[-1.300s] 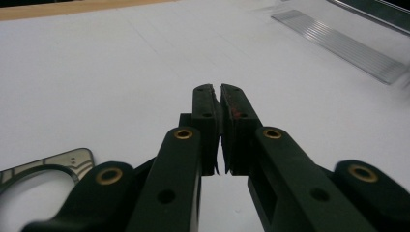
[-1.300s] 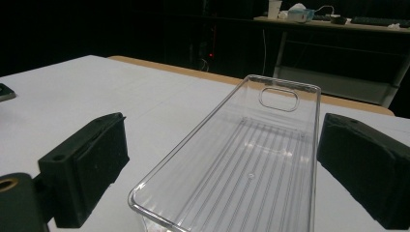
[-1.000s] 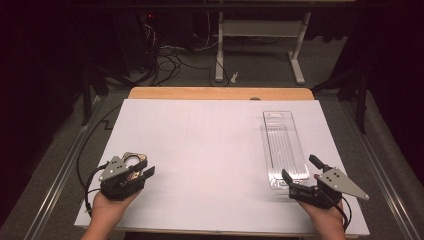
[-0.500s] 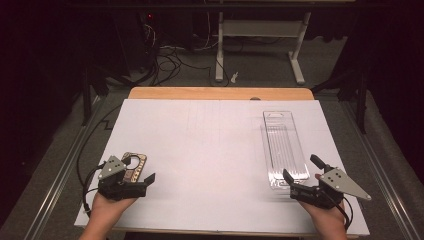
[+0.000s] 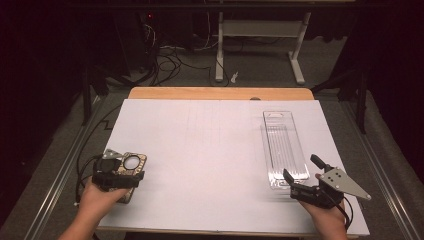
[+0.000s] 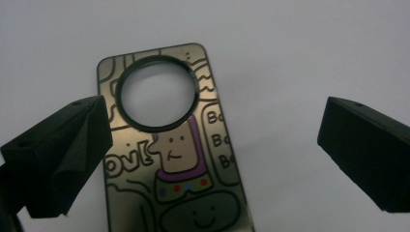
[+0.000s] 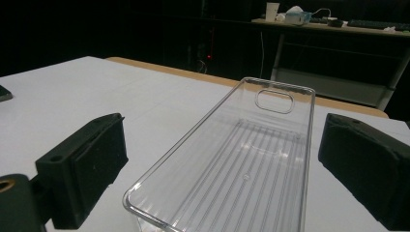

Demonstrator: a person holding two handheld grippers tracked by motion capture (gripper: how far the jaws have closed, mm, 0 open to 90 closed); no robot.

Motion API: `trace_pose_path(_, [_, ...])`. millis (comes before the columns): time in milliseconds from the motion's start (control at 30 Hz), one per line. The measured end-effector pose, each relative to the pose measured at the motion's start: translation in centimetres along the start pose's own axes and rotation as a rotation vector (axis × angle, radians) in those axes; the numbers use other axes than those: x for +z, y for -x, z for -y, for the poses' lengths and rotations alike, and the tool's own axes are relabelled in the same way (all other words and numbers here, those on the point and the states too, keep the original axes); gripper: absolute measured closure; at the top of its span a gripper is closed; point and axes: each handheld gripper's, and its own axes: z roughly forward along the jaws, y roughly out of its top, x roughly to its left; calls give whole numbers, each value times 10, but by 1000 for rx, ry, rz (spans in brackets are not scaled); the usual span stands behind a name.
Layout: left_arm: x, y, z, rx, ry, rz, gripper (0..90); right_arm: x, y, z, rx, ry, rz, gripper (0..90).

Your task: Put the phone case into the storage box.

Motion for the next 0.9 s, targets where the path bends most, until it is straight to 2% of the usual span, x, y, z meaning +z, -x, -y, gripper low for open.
trace_pose_path(100, [5, -3, -3, -4, -66, -2, 2, 0, -1, 0, -6, -2, -1, 38])
trace_pose_path(233, [12, -6, -8, 7, -208, -31, 6, 0, -1, 0, -3, -5, 1, 38])
trace_pose_path(300, [15, -7, -9, 6, -266, -24, 7, 0, -1, 0, -3, -4, 0, 38])
trace_pose_path(333, [15, -7, -9, 6, -266, -24, 7, 0, -1, 0, -3, -4, 0, 38])
trace_pose_path(367, [17, -7, -10, 9, -302, -24, 7, 0, -1, 0, -5, -3, -2, 38])
trace_pose_path(500, [21, -6, -11, -1, -370, -18, 7, -1, -1, -1, -6, 3, -5, 38])
trace_pose_path(600, [23, -6, -13, -4, -420, -28, 7, -2, -1, -1, -4, 6, -7, 38])
trace_pose_path(633, [24, -7, -14, -20, -447, -27, 7, -2, -1, -1, -3, 6, -7, 38])
trace_pose_path(667, [24, -7, -14, -20, -447, -27, 7, -2, -1, -1, -3, 6, -7, 38])
trace_pose_path(833, [29, -14, -19, -54, -537, -8, 7, -1, -2, -2, -6, 8, -12, 38])
trace_pose_path(867, [29, -14, -19, -54, -537, -8, 7, -1, -2, -2, -6, 8, -12, 38])
trace_pose_path(900, [30, -15, -20, -60, -558, 1, 9, -2, -2, -2, -5, 9, -11, 38])
